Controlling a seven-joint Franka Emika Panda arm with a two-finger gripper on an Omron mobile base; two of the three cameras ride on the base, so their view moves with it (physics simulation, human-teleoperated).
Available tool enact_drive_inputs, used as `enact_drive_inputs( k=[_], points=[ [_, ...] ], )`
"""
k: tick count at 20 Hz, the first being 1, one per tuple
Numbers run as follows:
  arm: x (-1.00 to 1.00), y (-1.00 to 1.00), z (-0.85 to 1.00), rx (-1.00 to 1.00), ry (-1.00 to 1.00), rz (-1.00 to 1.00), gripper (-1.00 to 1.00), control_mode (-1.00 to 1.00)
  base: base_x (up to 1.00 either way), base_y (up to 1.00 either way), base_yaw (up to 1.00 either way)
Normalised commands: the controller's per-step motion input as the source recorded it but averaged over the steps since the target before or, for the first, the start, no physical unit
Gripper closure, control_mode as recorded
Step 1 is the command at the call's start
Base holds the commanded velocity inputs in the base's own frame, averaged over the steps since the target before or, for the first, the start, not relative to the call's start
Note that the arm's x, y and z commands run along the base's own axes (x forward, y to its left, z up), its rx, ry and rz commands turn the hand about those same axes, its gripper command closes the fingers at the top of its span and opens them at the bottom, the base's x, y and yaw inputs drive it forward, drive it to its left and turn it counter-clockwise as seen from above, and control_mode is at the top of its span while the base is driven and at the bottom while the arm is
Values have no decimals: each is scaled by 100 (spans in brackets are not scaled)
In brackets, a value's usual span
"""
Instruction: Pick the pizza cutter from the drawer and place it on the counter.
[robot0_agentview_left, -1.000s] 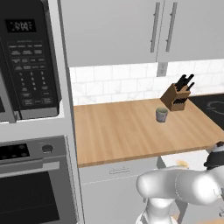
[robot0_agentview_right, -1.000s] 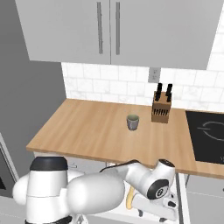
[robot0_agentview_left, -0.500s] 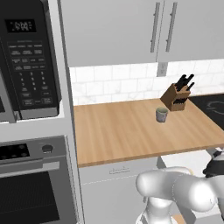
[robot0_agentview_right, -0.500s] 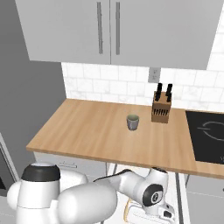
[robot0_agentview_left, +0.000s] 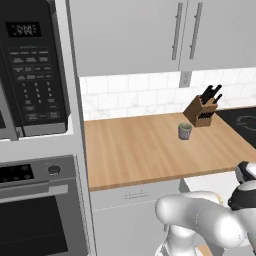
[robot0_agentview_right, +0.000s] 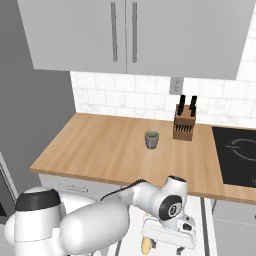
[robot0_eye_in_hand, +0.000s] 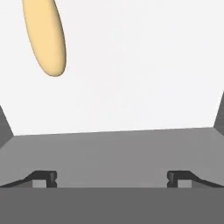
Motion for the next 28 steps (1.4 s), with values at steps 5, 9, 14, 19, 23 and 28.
enact_drive_inputs(
  k=[5,9,14,19,23,28],
  points=[
    [65,51,0,0,-3,0,-100,-100,0,0,0],
    [32,41,-1,0,-12,2,-100,-100,0,0,0],
    [6,13,-30,-1,-5,0,-100,-100,0,0,0],
    [0,9,-42,-6,-22,0,-100,-100,0,0,0],
    [26,0,-18,0,-19,0,-100,-100,0,0,0],
    [43,0,-16,0,-3,0,-100,-100,0,0,0]
  ],
)
